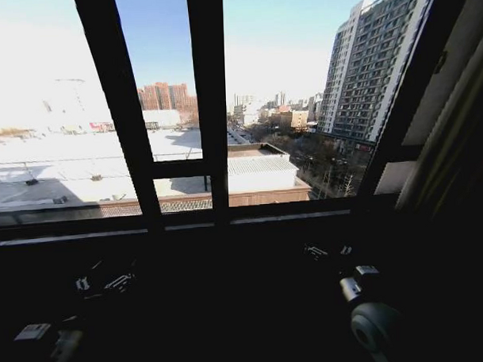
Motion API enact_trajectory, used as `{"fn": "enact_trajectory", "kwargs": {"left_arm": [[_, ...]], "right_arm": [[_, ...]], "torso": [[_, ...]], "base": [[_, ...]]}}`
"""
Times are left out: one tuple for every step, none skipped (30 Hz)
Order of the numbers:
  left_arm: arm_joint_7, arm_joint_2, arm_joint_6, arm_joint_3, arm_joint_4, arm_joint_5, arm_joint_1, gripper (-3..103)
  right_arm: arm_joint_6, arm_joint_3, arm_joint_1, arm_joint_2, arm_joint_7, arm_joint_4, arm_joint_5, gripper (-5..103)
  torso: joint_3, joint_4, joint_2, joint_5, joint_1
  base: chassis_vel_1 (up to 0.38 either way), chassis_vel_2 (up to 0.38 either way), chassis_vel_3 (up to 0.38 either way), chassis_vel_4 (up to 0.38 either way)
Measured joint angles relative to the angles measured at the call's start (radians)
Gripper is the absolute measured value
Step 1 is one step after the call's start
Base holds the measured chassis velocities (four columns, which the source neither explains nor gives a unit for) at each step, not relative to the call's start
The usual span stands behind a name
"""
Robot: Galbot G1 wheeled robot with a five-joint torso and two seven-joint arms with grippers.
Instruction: Open the curtains by pulling them apart, changing their state from closed to fully open.
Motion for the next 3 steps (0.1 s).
{"fn": "enact_trajectory", "kwargs": {"left_arm": [[0.0, -0.001, -0.001, 0.0, 0.0, 0.0, 0.0, 100], [0.001, -0.002, -0.001, 0.0, 0.0, 0.0, 0.0, 100], [0.003, -0.004, -0.002, 0.0, -0.001, 0.001, 0.0, 100]], "right_arm": [[0.003, 0.0, 0.0, 0.0, 0.0, 0.0, 0.0, 100], [0.005, 0.001, -0.001, 0.0, 0.0, 0.0, -0.001, 100], [0.005, 0.001, -0.003, 0.0, 0.0, 0.001, -0.001, 100]], "torso": [[0.0, 0.0, 0.0, 0.0003, 0.001], [0.001, 0.0001, -0.001, 0.0008, 0.002], [0.001, 0.0, -0.001, 0.0008, 0.002]], "base": [[0.0, 0.0, 0.0, 0.0], [0.0, 0.0, 0.0, 0.0], [0.0, 0.0, 0.0, 0.0]]}}
